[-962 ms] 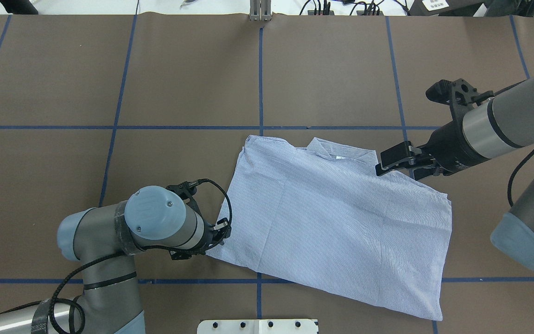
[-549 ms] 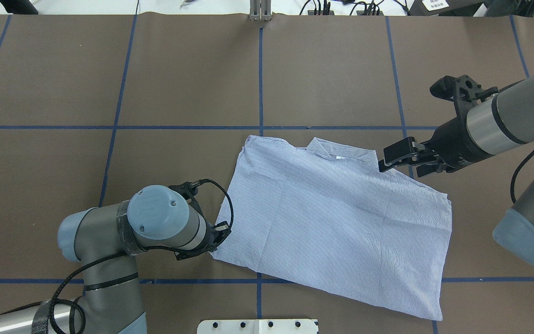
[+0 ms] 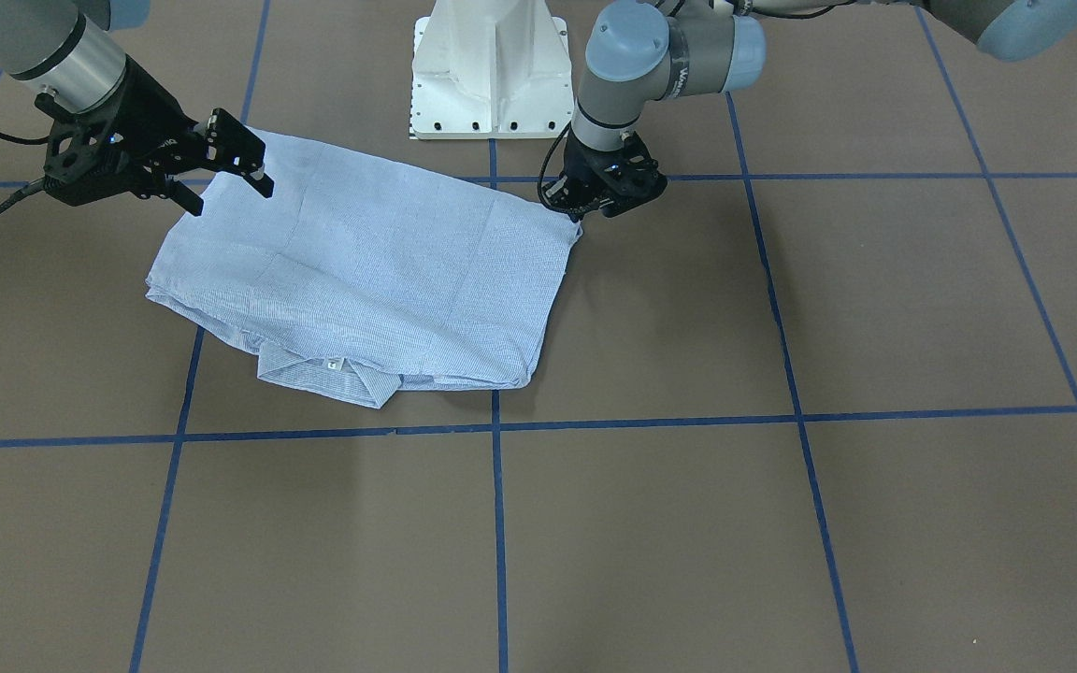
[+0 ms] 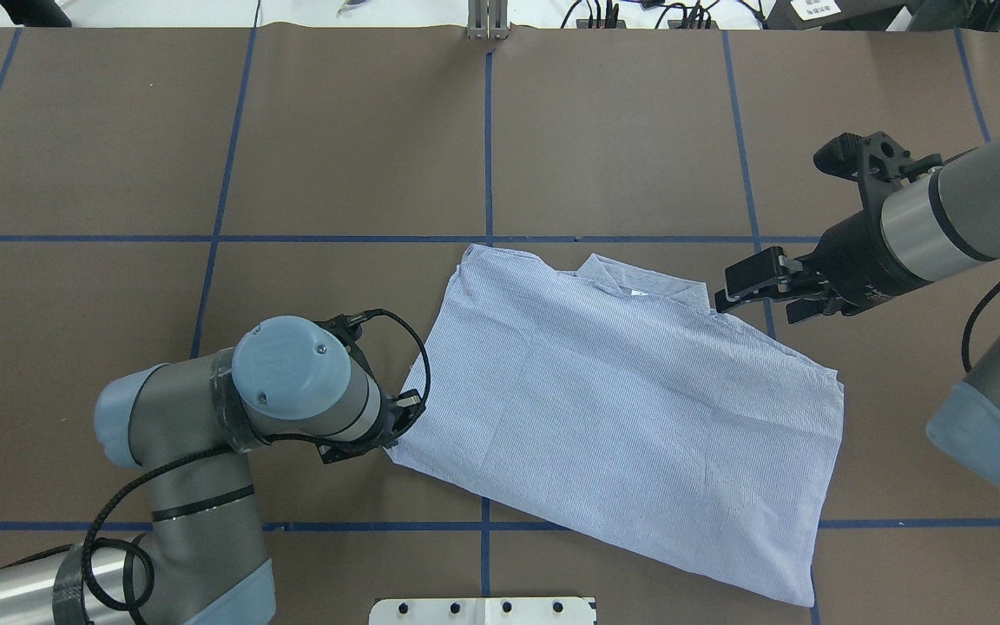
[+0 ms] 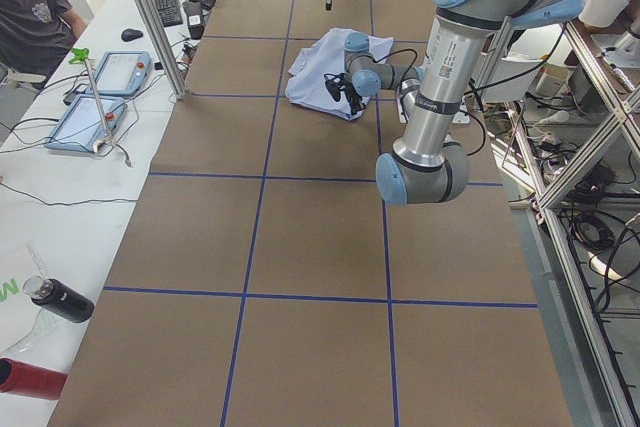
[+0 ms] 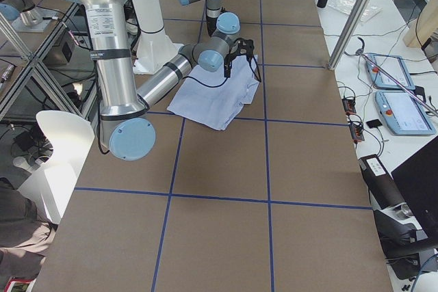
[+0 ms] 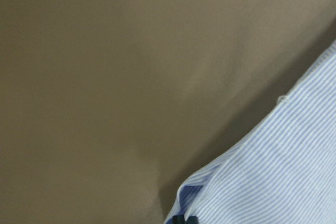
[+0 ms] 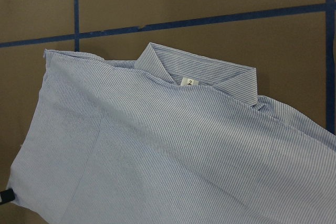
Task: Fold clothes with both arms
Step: 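Pull the shirt corner with the left gripper toward the far side, rotating the shirt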
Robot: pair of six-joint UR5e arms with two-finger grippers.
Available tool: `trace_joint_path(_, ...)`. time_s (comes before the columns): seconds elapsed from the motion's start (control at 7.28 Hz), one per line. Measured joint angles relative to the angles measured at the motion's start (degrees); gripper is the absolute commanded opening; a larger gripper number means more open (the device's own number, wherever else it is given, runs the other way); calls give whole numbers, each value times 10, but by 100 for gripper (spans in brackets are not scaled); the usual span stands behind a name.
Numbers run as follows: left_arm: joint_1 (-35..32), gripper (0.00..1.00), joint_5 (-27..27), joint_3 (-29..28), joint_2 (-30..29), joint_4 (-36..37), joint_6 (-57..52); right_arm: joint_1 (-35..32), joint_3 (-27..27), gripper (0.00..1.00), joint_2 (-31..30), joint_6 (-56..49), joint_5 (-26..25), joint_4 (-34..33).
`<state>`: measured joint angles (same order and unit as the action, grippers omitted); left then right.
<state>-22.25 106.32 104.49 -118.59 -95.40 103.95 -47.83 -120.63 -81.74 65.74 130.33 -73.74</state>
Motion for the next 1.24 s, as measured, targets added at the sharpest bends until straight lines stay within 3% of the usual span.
trace_joint_path(0.27, -63, 0, -3, -18, -7, 3, -56, -9, -1, 100, 0, 0, 1, 0)
trace_joint_path(0.55, -138, 0, -12, -77, -47, -3, -133, -17, -4, 100, 0, 1, 2, 0)
trace_joint_path(1.24, -219, 0, -73, -348, -193, -202, -235, -31, -5, 100, 1, 1, -2, 1)
